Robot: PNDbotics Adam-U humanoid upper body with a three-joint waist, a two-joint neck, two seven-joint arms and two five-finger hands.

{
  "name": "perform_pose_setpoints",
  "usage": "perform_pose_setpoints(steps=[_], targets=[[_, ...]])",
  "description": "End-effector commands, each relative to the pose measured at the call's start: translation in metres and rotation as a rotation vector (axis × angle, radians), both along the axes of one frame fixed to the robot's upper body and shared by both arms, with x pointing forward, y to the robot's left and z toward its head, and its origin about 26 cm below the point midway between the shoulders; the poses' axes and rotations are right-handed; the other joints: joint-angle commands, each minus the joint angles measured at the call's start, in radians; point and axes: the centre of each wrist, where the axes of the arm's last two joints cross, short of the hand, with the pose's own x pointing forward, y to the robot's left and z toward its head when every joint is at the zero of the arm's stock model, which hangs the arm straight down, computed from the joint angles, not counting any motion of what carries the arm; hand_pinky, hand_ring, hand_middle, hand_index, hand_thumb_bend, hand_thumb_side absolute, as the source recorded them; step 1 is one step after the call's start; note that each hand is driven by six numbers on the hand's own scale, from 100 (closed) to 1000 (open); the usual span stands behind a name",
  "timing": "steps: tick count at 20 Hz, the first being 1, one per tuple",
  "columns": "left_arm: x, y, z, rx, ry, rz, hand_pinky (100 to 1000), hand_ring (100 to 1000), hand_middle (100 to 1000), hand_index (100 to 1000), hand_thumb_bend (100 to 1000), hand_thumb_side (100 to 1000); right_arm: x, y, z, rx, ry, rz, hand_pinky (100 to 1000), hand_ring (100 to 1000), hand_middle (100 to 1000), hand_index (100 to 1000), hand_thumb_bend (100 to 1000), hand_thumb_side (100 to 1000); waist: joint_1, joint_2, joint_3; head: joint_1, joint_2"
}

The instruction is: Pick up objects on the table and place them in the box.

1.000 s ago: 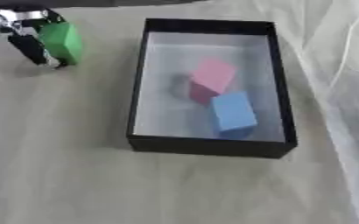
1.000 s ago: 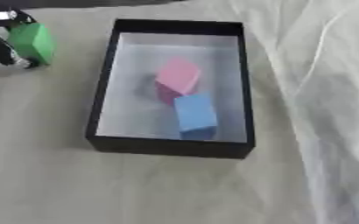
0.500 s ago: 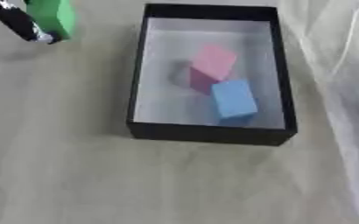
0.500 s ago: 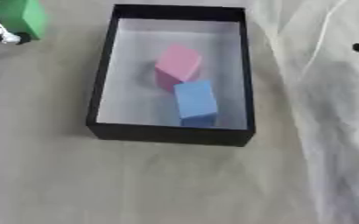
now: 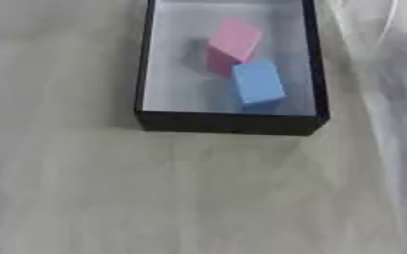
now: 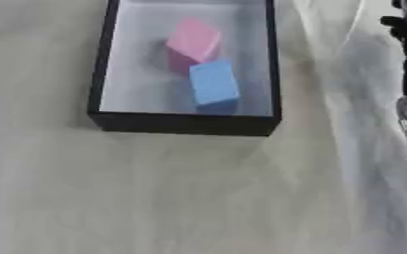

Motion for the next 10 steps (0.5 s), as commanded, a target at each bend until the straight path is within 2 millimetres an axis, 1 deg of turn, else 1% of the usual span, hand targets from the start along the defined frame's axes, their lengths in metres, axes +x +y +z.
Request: perform_pose_setpoints(steps=[1, 4, 5, 7, 10], targets=[[-0.02, -0.032, 0.015, -0.024, -0.042, -0.099, 726, 658, 569, 710, 237, 100, -0.002, -0.005, 0.019, -0.019, -0.045, 0.004, 932, 822, 873, 885, 100, 918, 0.013, -0.22, -0.005, 0.0, 0.012], [-0.028, -0.063, 0.013, -0.029, -0.047, -0.149, 724, 660, 572, 708, 256, 100, 0.0, -0.002, 0.025, -0.002, -0.064, 0.014, 931, 822, 873, 885, 100, 910, 0.018, -0.232, -0.016, 0.006, 0.016], [-0.031, -0.074, 0.011, -0.019, -0.057, -0.156, 727, 666, 579, 709, 293, 100, 0.0, -0.001, 0.027, 0.004, -0.073, 0.016, 931, 823, 874, 885, 100, 907, 0.019, -0.235, -0.02, 0.009, 0.019], [-0.035, -0.093, 0.006, -0.003, -0.085, -0.155, 728, 669, 582, 708, 327, 100, 0.0, -0.001, 0.031, 0.017, -0.088, 0.018, 932, 825, 876, 886, 100, 905, 0.021, -0.239, -0.026, 0.013, 0.022], [-0.036, -0.116, -0.011, 0.037, -0.108, -0.123, 730, 674, 589, 710, 358, 100, 0.002, 0.002, 0.038, 0.041, -0.114, 0.026, 932, 829, 880, 888, 100, 904, 0.024, -0.243, -0.039, 0.02, 0.023]])
